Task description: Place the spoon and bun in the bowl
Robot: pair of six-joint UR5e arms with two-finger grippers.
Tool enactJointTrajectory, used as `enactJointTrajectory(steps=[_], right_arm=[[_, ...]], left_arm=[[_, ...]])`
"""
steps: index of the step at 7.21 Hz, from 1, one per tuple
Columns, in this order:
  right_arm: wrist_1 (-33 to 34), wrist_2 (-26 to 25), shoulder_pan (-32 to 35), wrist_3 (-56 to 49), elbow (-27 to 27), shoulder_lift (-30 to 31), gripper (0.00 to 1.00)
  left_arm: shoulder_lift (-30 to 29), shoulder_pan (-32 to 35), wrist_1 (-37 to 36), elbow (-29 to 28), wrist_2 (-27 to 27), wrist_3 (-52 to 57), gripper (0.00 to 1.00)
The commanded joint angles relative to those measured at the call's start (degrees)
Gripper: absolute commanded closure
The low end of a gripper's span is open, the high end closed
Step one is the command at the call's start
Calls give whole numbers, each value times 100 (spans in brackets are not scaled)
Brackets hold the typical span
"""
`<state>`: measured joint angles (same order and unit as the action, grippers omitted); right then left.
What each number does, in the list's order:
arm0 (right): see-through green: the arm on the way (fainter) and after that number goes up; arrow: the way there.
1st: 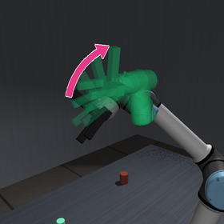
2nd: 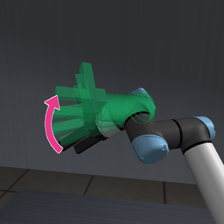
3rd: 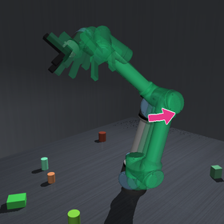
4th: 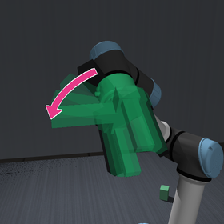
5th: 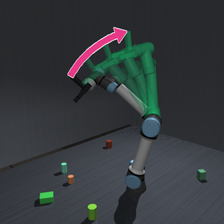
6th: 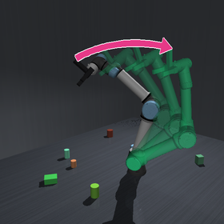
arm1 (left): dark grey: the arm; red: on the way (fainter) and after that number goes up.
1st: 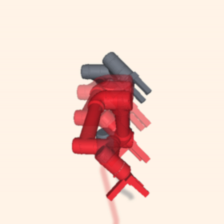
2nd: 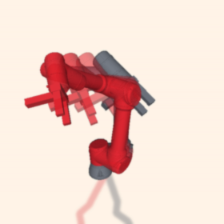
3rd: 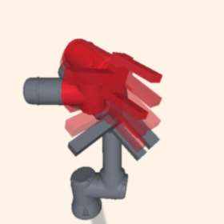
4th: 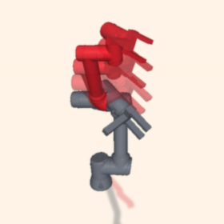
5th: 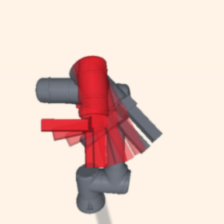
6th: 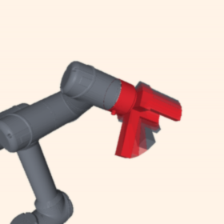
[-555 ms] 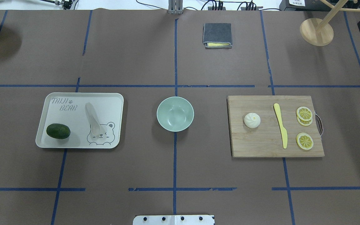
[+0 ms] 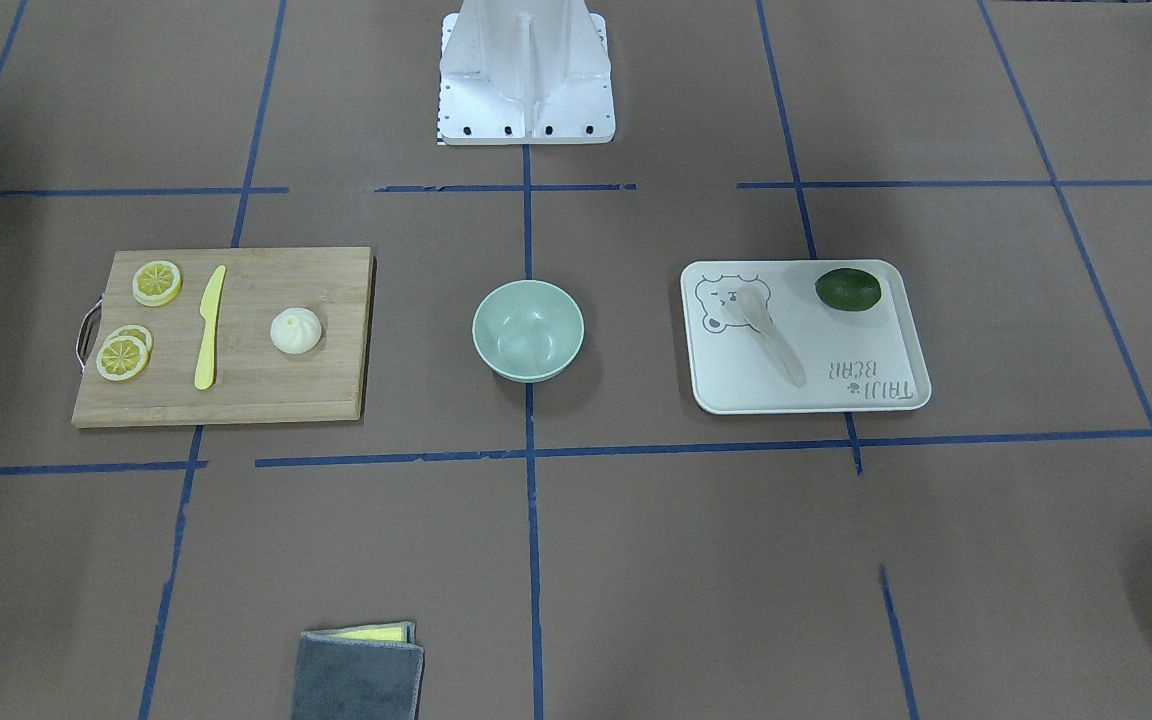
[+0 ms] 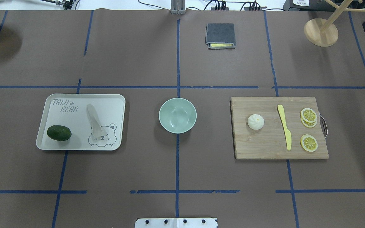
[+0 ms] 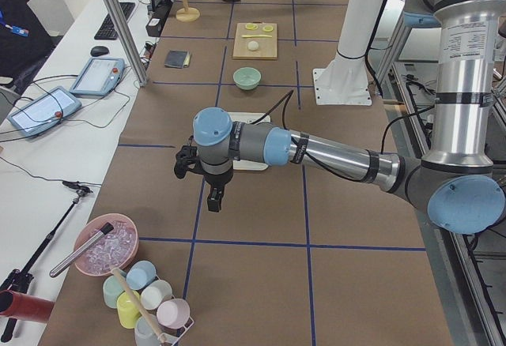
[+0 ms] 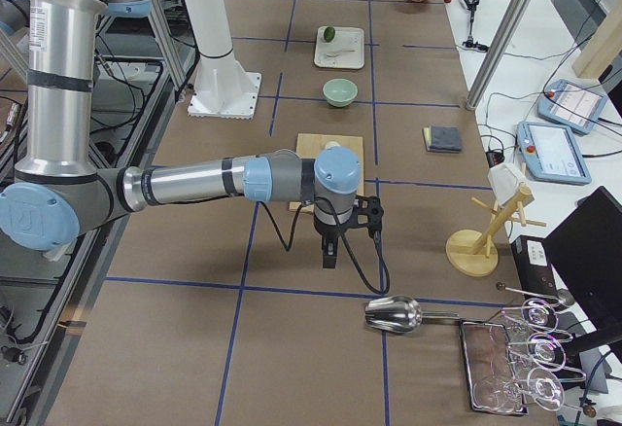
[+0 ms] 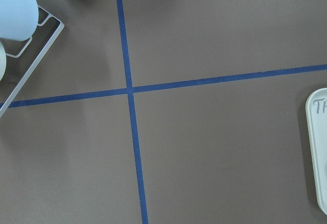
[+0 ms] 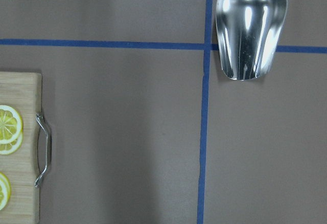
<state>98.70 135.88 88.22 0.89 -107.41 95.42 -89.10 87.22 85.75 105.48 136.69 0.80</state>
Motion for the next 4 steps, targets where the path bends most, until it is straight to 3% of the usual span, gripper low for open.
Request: enactJointTrajectory(steps=[1,3,4], right_arm=[[-157,8,-76,182,96,-698,0],[-176,122,-76,482,62,-709,0],[-341,122,-76,500,71,-683,0]], left_arm=[[-115,-328,1086,34,15,-19,0],[-458,-346,3549,-630,-20,-54,0],[-746,-355,4363,-965,-2,-402,0]])
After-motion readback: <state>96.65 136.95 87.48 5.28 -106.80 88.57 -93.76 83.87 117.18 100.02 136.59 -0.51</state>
